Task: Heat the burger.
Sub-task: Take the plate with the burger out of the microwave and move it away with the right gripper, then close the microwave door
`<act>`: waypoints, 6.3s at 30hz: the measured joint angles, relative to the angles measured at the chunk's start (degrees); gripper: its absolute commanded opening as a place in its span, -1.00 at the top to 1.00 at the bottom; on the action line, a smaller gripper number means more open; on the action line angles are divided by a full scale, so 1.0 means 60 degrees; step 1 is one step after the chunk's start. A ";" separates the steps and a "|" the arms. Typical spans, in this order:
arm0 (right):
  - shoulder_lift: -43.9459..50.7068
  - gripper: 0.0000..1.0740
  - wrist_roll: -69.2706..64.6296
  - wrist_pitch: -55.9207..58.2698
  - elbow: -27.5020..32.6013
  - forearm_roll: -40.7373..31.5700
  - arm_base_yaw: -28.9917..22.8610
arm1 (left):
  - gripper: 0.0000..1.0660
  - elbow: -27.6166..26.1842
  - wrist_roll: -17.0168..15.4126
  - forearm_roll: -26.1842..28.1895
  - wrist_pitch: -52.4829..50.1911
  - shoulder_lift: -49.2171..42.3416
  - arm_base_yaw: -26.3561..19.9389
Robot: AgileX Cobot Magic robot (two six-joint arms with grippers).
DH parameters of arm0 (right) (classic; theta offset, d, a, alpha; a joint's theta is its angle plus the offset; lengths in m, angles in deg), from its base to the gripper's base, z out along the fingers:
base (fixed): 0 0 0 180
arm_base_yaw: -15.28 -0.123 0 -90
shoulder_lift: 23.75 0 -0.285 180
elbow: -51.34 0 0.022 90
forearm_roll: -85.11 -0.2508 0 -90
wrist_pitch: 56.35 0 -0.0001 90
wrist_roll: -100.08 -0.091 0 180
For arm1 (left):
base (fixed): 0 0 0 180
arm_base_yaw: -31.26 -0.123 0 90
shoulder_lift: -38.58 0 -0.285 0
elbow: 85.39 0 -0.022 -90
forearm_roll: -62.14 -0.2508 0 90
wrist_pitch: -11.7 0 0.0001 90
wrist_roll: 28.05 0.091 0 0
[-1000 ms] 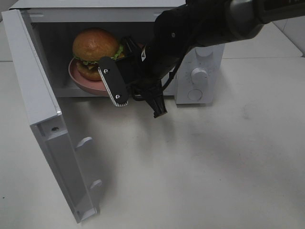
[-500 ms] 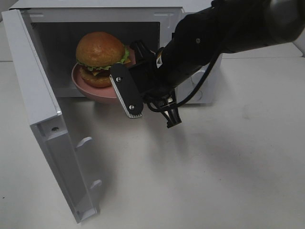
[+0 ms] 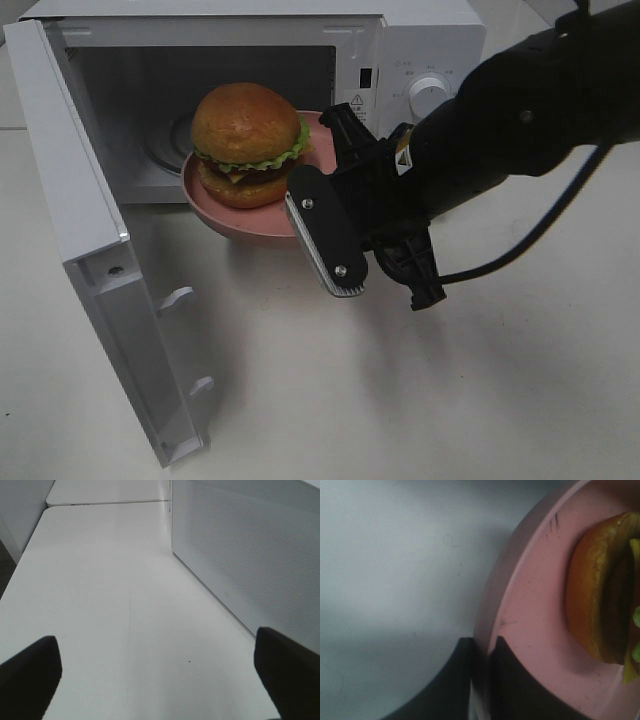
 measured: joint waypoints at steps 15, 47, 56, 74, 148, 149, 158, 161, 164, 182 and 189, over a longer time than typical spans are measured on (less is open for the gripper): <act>0.1958 1.00 -0.0010 -0.0057 0.1833 0.0000 0.0000 | -0.88 0.0000 0.0000 0.0000 0.0000 0.0000 0.0000; 0.6799 1.00 -0.1241 0.2387 0.4039 0.0945 0.0000 | -0.88 0.0000 0.0000 0.0000 0.0000 0.0000 0.0000; 0.7783 1.00 -0.3724 0.3485 0.4211 0.2464 0.0000 | -0.88 0.0000 0.0000 0.0000 0.0000 0.0000 0.0000; 0.7821 1.00 -0.9587 0.5290 0.4211 0.5157 0.0000 | -0.88 0.0000 0.0000 0.0000 0.0000 0.0000 0.0000; -0.0621 0.93 -2.3291 0.6188 0.2082 0.7764 0.2149 | -0.88 0.0000 0.0000 0.0000 0.0000 0.0000 0.0000; -0.0621 0.93 -2.3291 0.6188 0.2082 0.7764 0.2149 | -0.88 0.0000 0.0000 0.0000 0.0000 0.0000 0.0000; -0.1633 0.89 -2.4007 0.5567 0.2072 0.8317 0.2655 | -0.88 0.0000 0.0000 0.0000 0.0000 0.0000 0.0000; -0.2015 0.86 -2.4246 0.5462 0.2072 0.8442 0.2664 | -0.88 0.0000 0.0000 0.0000 0.0000 0.0000 0.0000; -0.2387 0.79 -2.4761 0.5405 0.2063 0.8766 0.2664 | -0.88 0.0000 0.0000 0.0000 0.0000 0.0000 0.0000; -0.1642 -0.12 -2.3835 0.5395 0.2072 0.8212 0.2664 | -0.88 0.0000 0.0000 0.0000 0.0000 0.0000 0.0000; -0.0372 -0.28 -2.1715 0.5023 0.2082 0.6761 0.2664 | -0.88 0.0000 0.0000 0.0000 0.0000 0.0000 0.0000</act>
